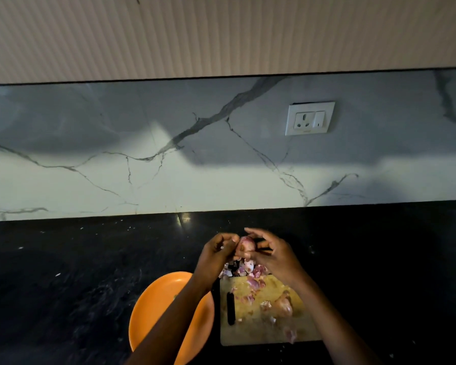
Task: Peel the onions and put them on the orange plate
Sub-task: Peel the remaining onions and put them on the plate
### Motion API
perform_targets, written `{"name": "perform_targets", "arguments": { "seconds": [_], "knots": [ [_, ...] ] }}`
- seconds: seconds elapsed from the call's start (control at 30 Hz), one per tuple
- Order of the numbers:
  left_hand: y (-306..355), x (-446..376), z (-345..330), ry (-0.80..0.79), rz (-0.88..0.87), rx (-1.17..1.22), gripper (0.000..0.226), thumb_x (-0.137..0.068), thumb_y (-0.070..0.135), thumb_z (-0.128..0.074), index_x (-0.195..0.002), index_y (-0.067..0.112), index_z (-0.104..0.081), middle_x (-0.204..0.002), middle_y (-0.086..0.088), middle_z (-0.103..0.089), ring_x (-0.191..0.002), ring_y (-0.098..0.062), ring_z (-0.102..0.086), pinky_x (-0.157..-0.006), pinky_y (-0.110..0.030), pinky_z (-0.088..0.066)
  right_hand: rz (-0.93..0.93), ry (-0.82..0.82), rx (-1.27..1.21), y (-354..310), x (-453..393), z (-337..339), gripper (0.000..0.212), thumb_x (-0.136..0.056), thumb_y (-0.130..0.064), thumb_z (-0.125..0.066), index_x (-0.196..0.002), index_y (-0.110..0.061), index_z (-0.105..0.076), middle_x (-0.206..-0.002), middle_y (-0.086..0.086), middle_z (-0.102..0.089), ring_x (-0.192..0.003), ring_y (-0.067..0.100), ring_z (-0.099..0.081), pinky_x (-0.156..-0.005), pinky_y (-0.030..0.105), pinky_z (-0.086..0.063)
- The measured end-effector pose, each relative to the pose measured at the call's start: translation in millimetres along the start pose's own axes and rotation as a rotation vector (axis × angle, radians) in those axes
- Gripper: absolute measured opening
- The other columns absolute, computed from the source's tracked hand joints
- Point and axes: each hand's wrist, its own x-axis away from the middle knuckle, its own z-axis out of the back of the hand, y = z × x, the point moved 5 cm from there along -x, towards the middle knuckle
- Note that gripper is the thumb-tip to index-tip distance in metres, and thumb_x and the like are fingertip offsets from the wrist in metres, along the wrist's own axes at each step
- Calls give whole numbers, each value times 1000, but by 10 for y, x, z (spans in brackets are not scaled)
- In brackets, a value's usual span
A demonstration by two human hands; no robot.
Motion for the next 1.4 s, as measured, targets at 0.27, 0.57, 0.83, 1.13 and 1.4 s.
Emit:
{"name": "perform_targets", "arguments": {
  "seconds": [0.27, 0.57, 0.83, 1.13, 1.4],
  "knots": [
    [-19, 41, -39, 42, -22, 61, 18, -95, 19, -66, -97, 2, -71, -91, -24, -71, -90, -37, -69, -86, -55, -53, 64, 9, -15, -2, 37, -34, 56, -77, -13, -86, -124, -38, -68, -124, -17, -60, -115, 5, -64, -98, 29, -54],
    [-23, 63, -85, 167, -57, -62, 12, -97, 15, -65, -87, 13, -72, -82, -7, -75, -83, -27, -72, -80, -52, -58, 24, 45, -54, 159, 49, -15, 52, -76, -16, -87, -121, -35, -70, -127, -6, -64, -108, 17, -69, -93, 39, -58],
    [-74, 39, -60, 264, 11, -60, 12, -95, 12, -67, -89, 22, -72, -85, 2, -75, -82, -20, -72, -76, -41, -60, -17, 81, -136, 190, 59, 12, 49, -79, -14, -85, -122, -31, -67, -122, -5, -71, -109, 15, -69, -90, 35, -58],
    [87, 41, -156, -12, -26, 65, 23, -99, 7, -58, -118, 12, -69, -112, -5, -73, -106, -25, -70, -89, -38, -59, 42, 54, -93, 93, 11, 49, 50, -76, -11, -86, -121, -28, -70, -128, -4, -62, -112, 16, -66, -95, 42, -58],
    [136, 66, -90, -50, -61, 53, 12, -96, 6, -63, -106, 8, -69, -103, -11, -73, -98, -32, -71, -87, -43, -60, 58, 11, -9, 63, 4, 47, 44, -73, -15, -89, -105, -36, -69, -117, -11, -62, -107, 19, -67, -90, 47, -59]
  ]
}}
